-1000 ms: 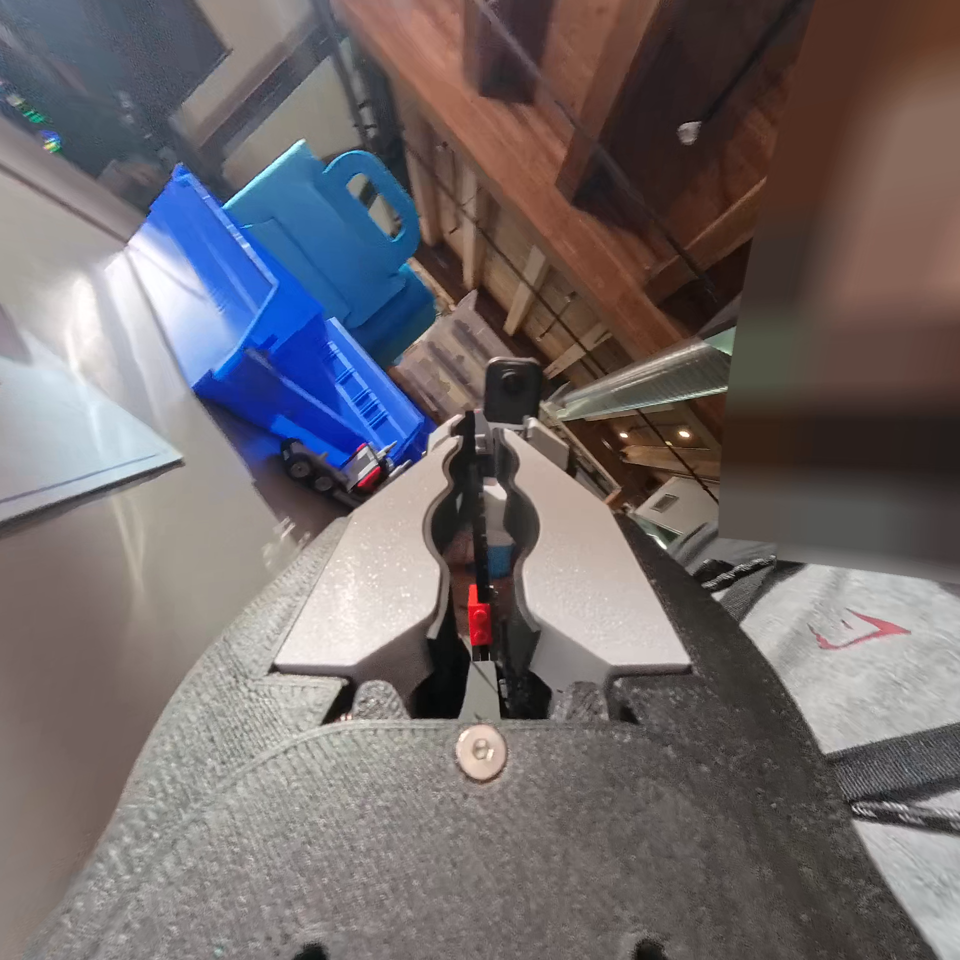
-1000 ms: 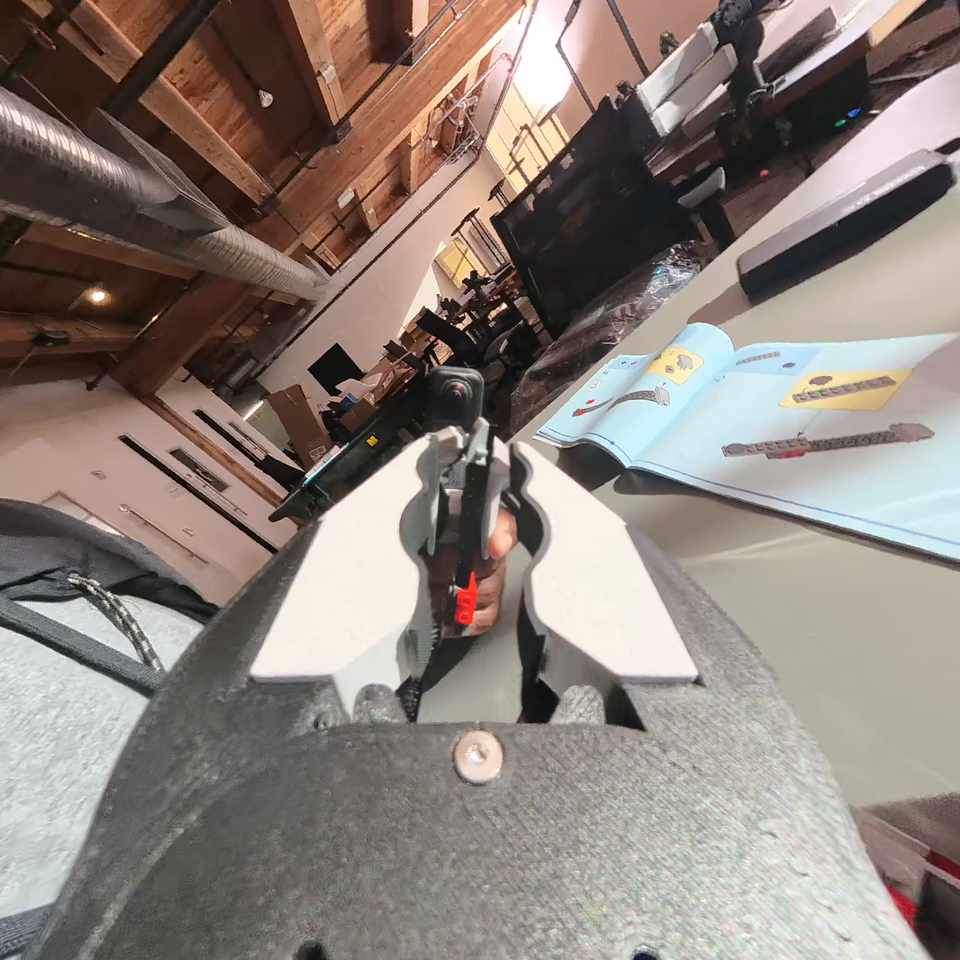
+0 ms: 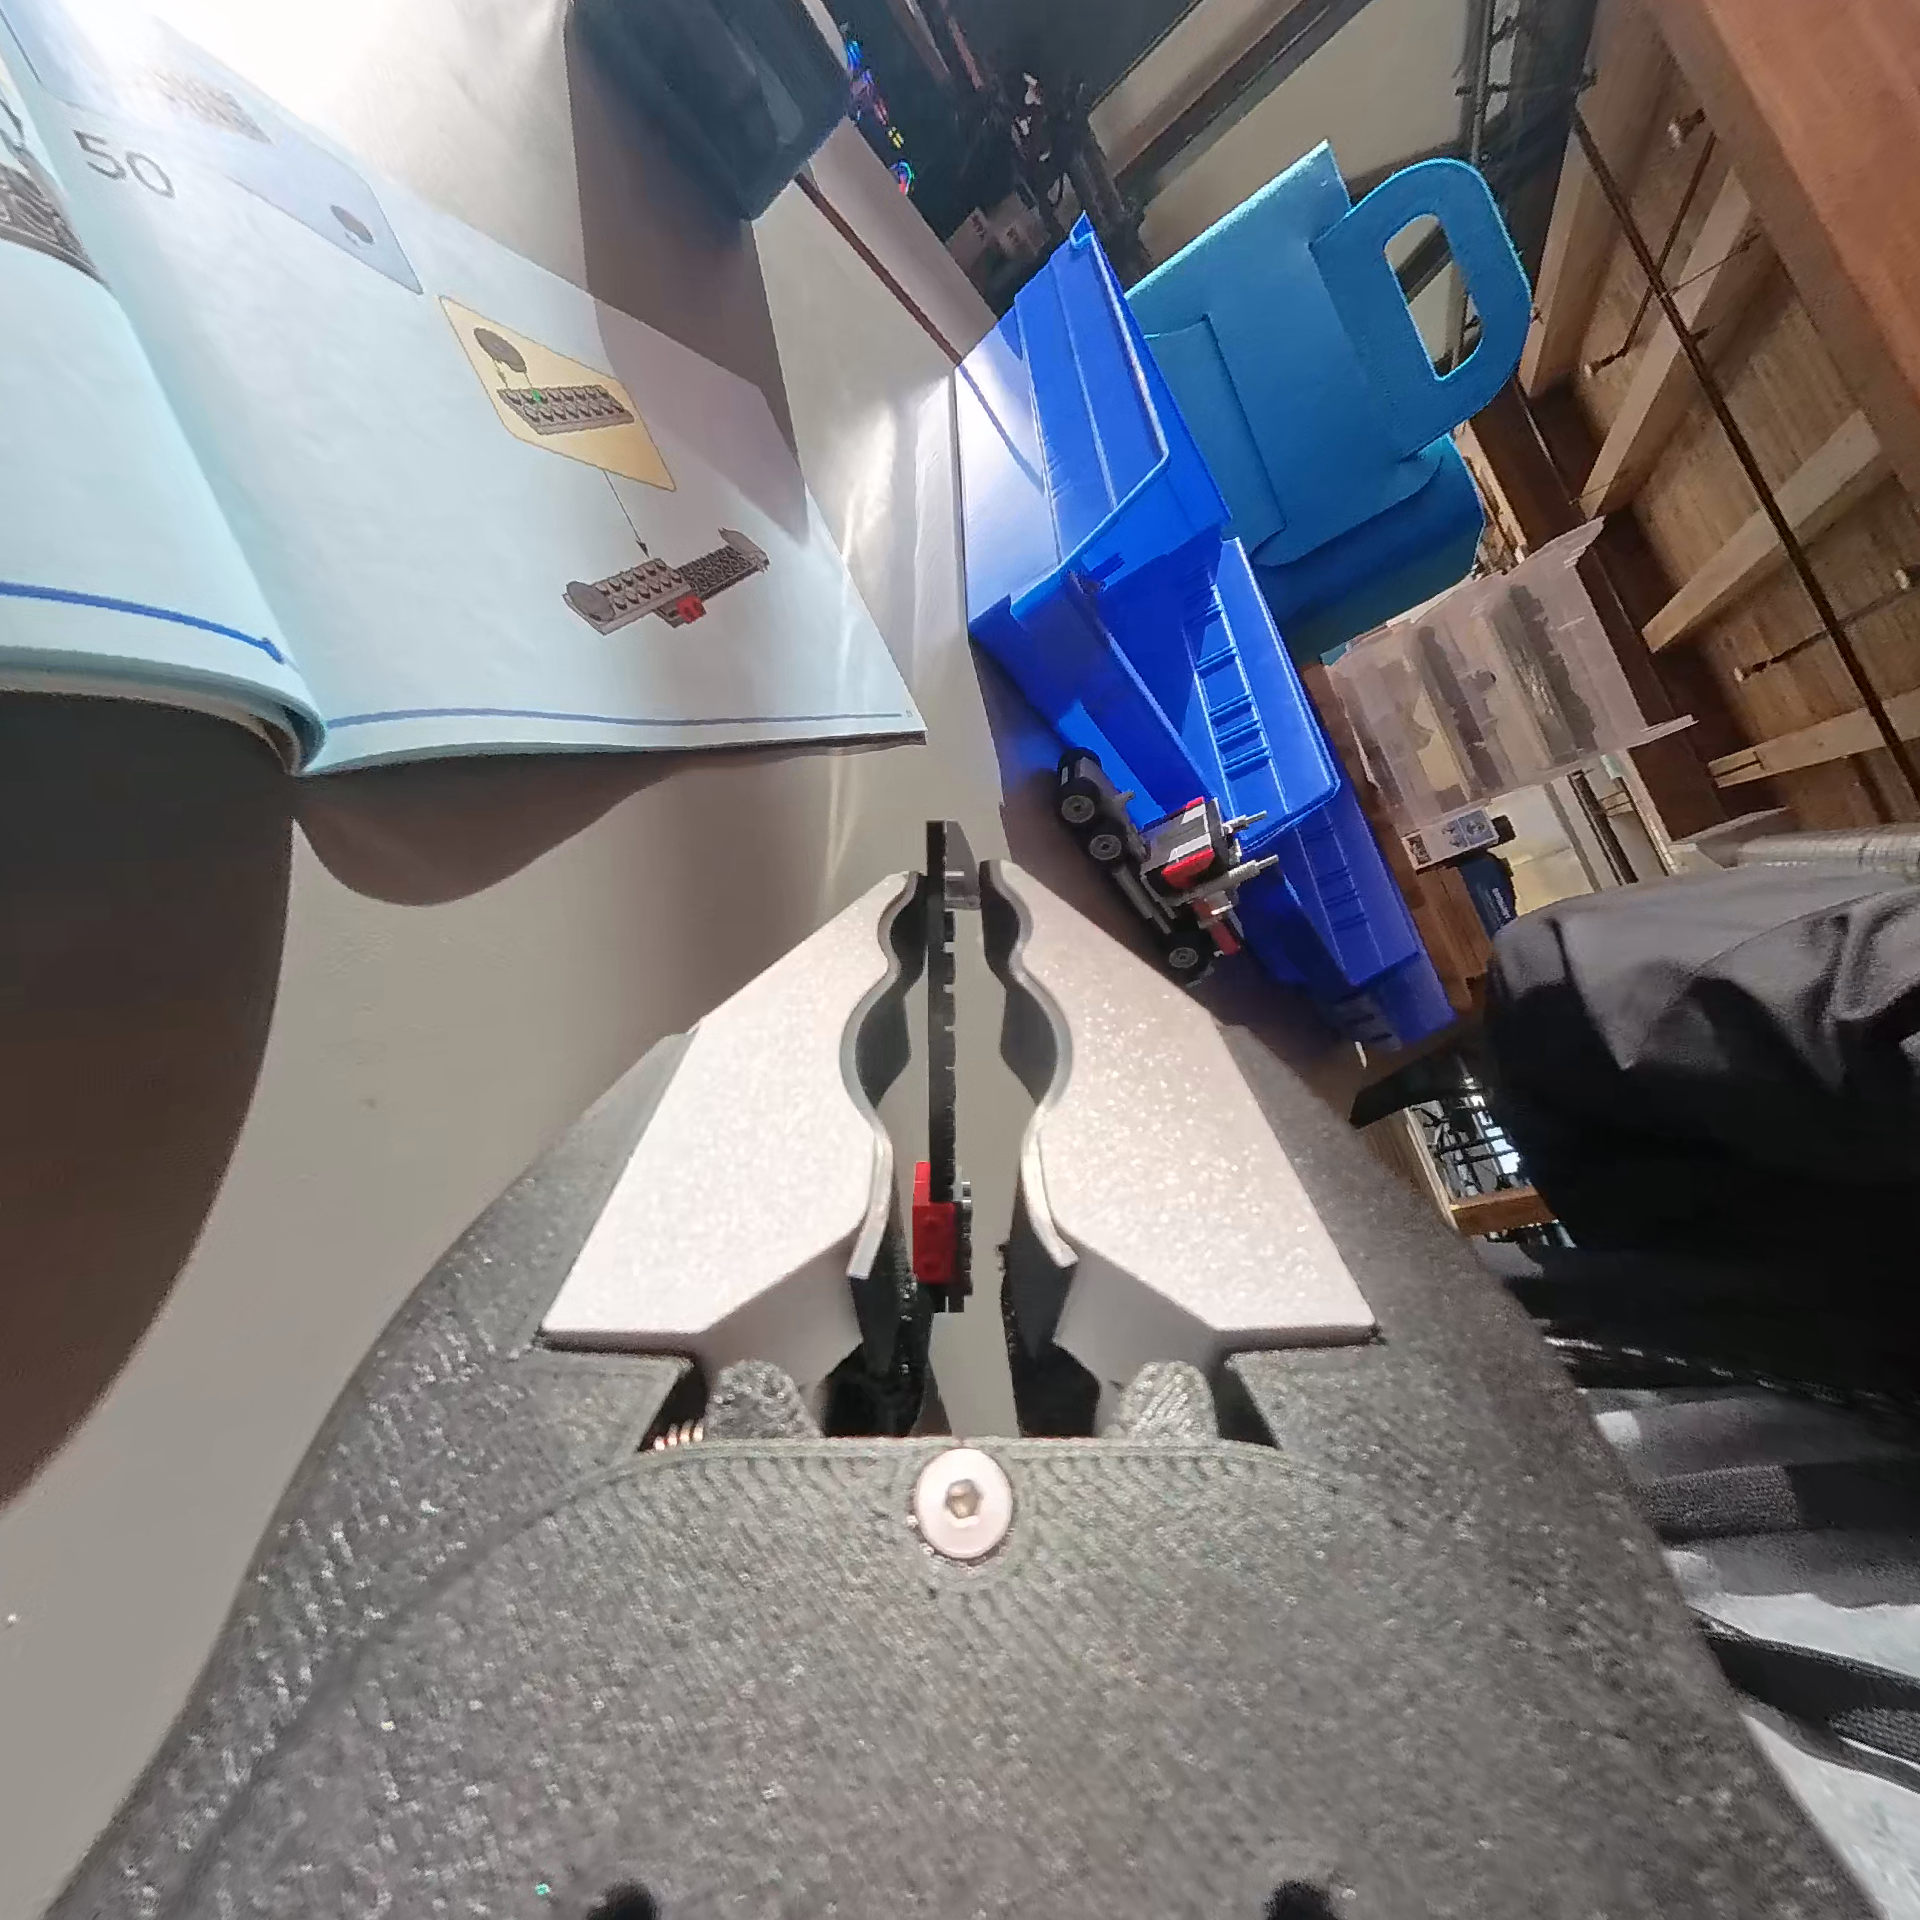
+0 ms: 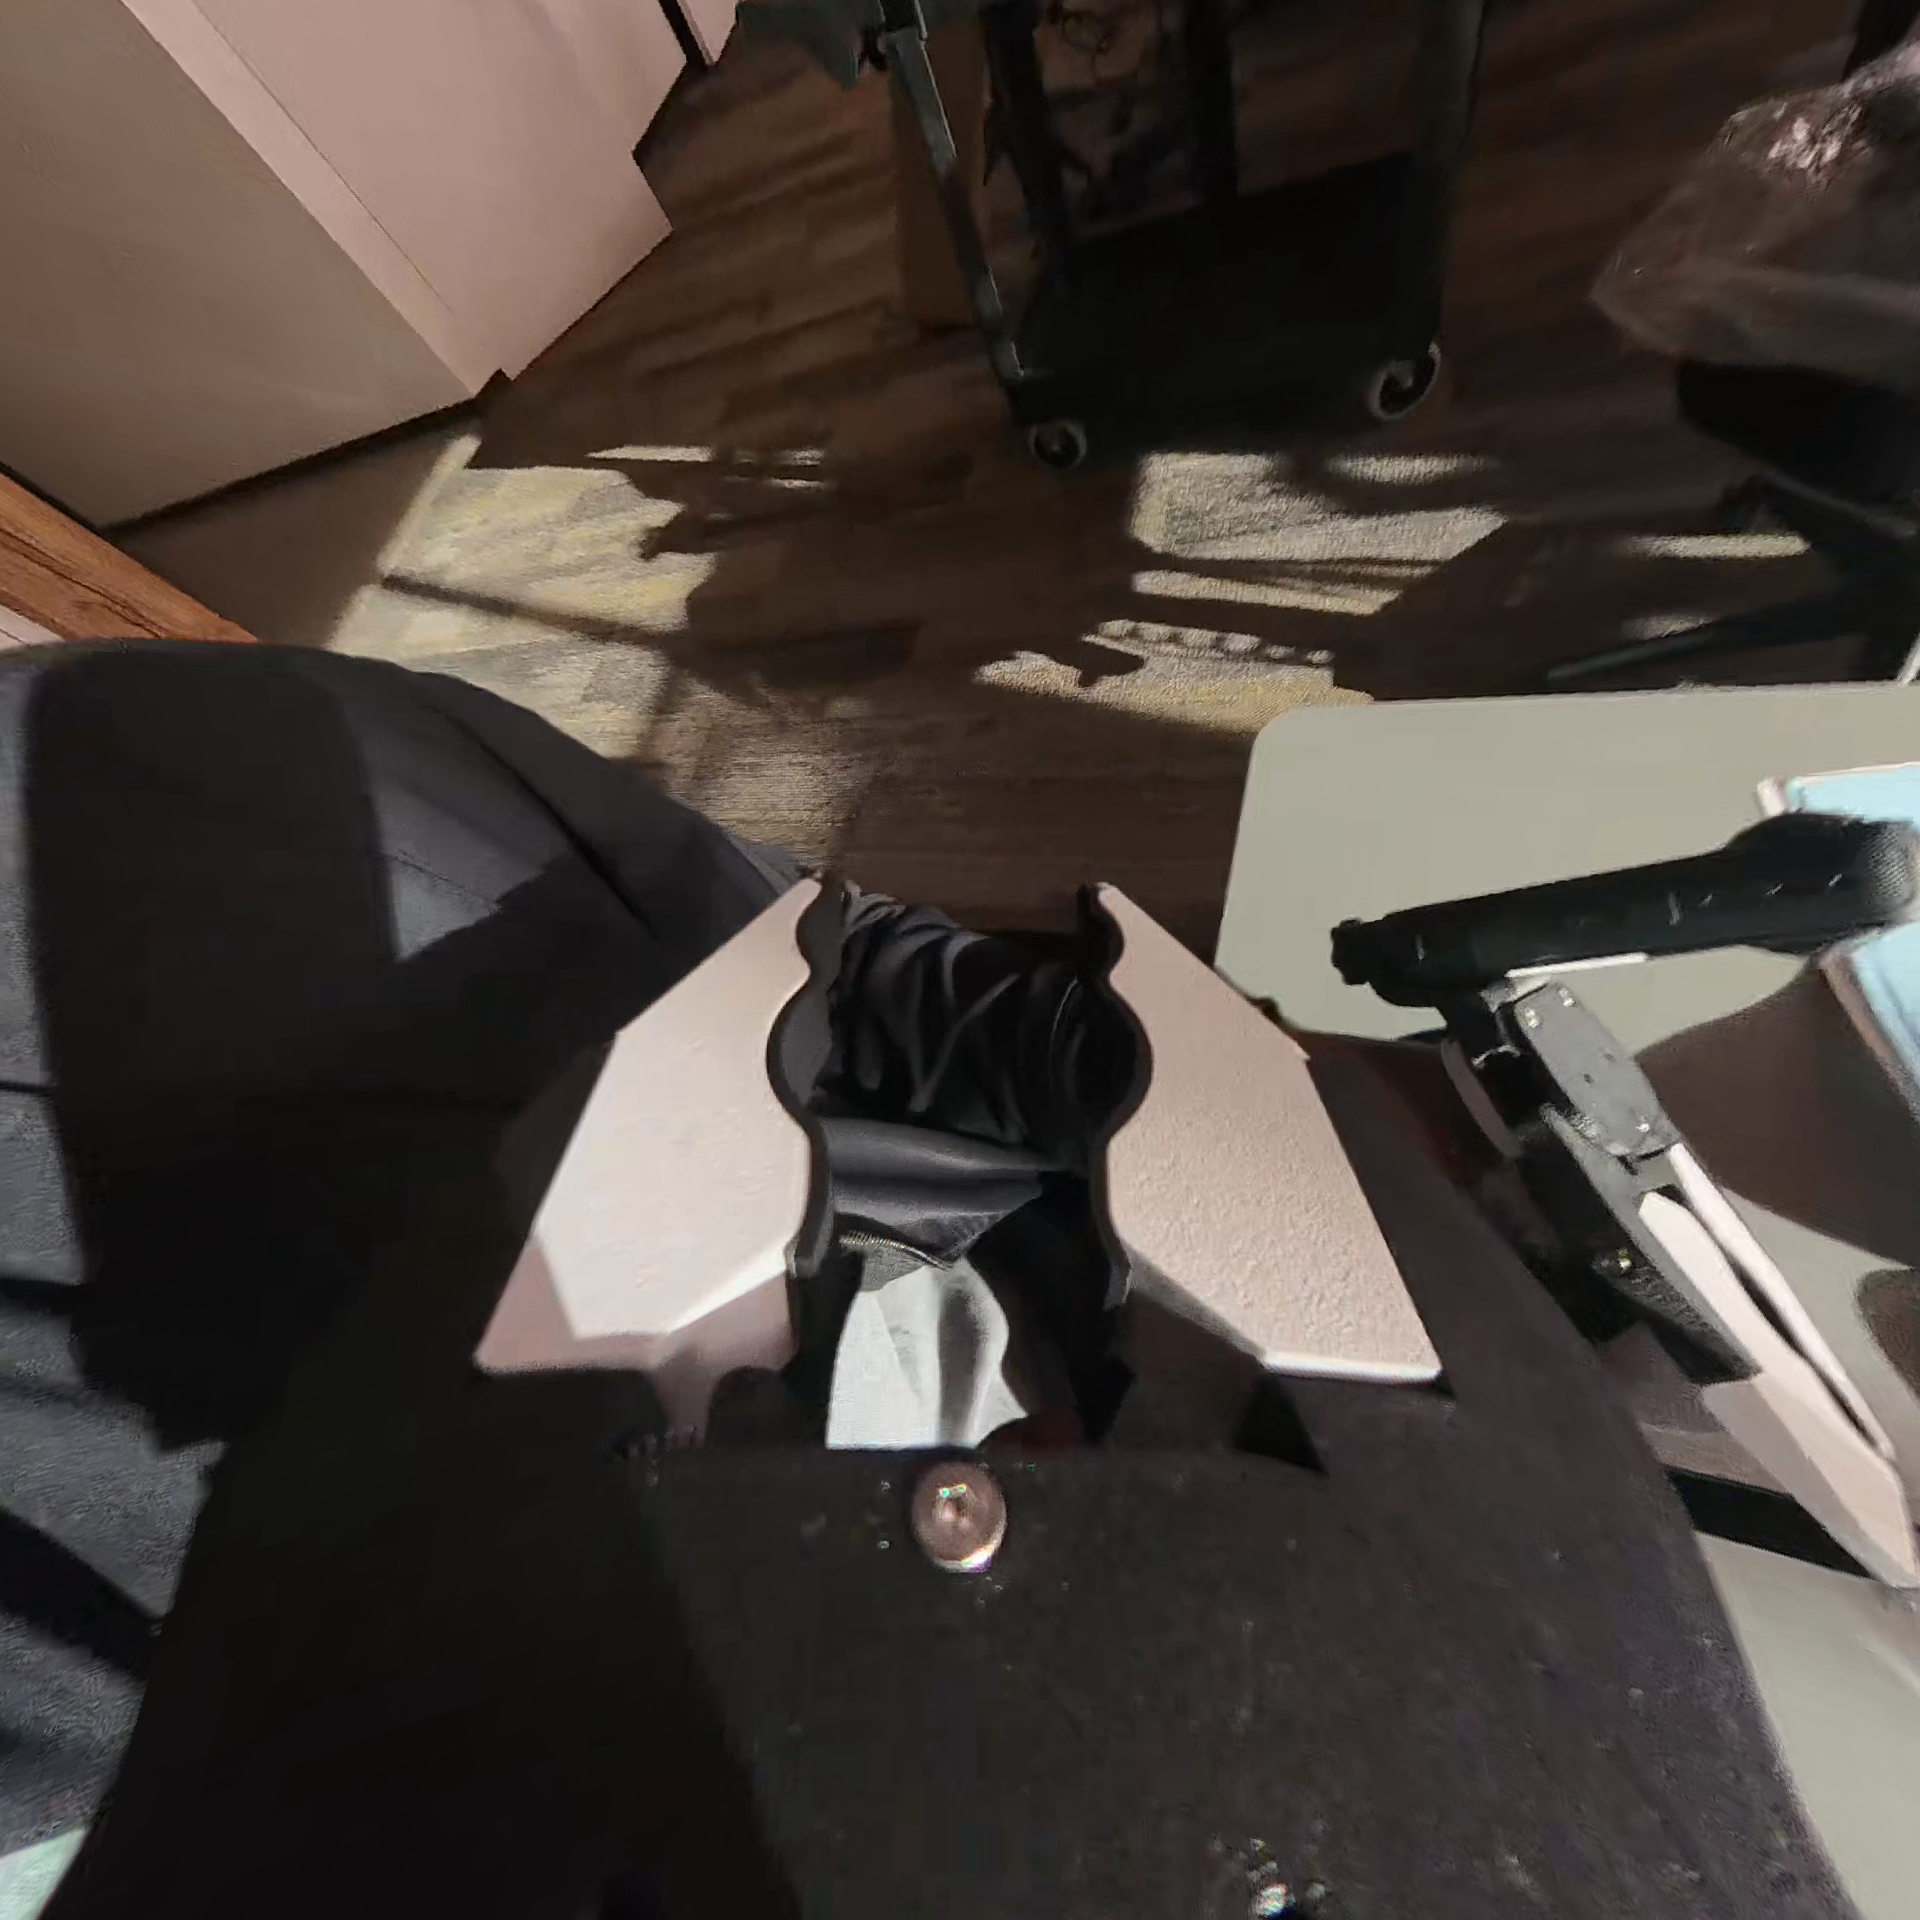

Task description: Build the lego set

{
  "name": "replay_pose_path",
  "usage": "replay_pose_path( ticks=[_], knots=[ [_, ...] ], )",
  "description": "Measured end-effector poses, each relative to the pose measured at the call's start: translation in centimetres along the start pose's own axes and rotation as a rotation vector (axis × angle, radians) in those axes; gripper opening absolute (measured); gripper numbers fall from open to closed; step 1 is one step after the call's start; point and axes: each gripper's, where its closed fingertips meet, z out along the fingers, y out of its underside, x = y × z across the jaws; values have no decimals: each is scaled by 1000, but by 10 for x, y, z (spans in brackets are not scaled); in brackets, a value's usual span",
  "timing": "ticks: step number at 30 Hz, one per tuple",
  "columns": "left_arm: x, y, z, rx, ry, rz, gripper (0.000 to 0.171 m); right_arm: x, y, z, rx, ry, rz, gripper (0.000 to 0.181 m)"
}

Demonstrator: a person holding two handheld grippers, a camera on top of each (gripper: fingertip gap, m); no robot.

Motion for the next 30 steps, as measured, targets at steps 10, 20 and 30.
replay_pose_path(
  ticks=[10, 20, 30],
  knots=[
    [-11, 1, 3, -23, -46, -61, 10, 127, 88, -7, 222, 82, 445, 50],
    [-27, 3, 7, -43, -160, -62, 17, 215, 91, -230, 950, 450, 689, 48],
    [-32, -11, -4, 77, -202, -63, 19, 76, -40, -441, 1480, 949, 148, 59]
  ],
)
